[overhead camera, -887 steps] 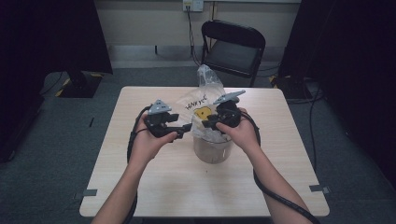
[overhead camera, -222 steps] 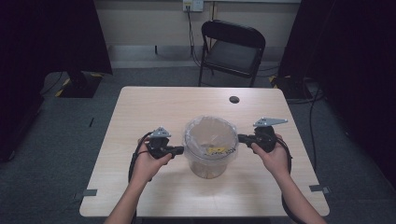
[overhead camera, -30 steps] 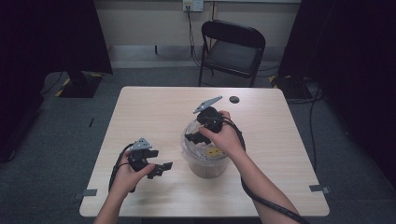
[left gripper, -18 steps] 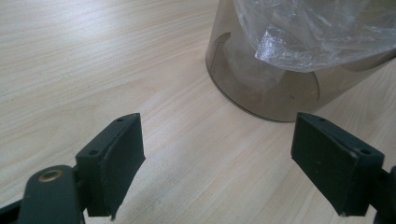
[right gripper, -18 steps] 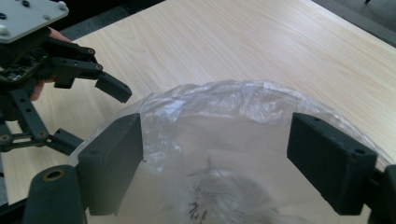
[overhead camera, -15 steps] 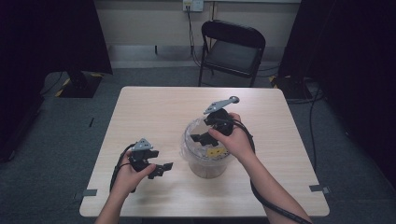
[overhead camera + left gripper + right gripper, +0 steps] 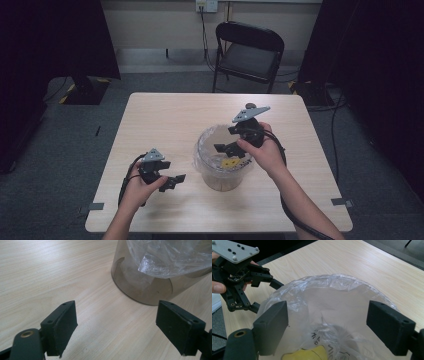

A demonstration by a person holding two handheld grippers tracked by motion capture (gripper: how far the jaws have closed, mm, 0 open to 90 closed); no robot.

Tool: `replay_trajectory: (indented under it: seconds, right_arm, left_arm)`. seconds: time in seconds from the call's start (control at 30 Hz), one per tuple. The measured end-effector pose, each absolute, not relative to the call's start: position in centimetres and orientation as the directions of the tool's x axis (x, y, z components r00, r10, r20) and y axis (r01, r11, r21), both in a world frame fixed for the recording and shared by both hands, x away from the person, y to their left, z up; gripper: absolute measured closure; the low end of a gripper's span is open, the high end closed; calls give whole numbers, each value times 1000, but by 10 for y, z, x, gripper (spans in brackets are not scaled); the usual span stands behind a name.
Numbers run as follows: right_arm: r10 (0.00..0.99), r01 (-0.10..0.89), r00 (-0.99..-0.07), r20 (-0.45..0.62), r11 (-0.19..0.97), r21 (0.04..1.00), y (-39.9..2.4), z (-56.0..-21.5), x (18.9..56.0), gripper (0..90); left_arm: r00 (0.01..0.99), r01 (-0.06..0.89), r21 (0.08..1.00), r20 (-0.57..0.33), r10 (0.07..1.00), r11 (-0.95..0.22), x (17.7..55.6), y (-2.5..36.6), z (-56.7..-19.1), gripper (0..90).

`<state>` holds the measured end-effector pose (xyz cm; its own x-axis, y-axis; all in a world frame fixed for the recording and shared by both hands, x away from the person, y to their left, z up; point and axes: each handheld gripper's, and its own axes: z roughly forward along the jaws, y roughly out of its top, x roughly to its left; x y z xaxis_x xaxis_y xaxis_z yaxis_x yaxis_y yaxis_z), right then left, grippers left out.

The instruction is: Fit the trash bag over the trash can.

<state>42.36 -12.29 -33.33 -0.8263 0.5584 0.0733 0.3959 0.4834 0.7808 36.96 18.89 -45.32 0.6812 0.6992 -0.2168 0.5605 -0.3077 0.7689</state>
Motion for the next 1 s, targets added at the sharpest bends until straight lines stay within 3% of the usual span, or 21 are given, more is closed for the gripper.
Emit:
replay_trajectory:
  seconds: [1.0]
  right_arm:
    - [544,402,-834,89,489,774,-142,-342,416,172]
  left_arm:
    - [673,573,755,-213,708,-318,367,191,-460,168]
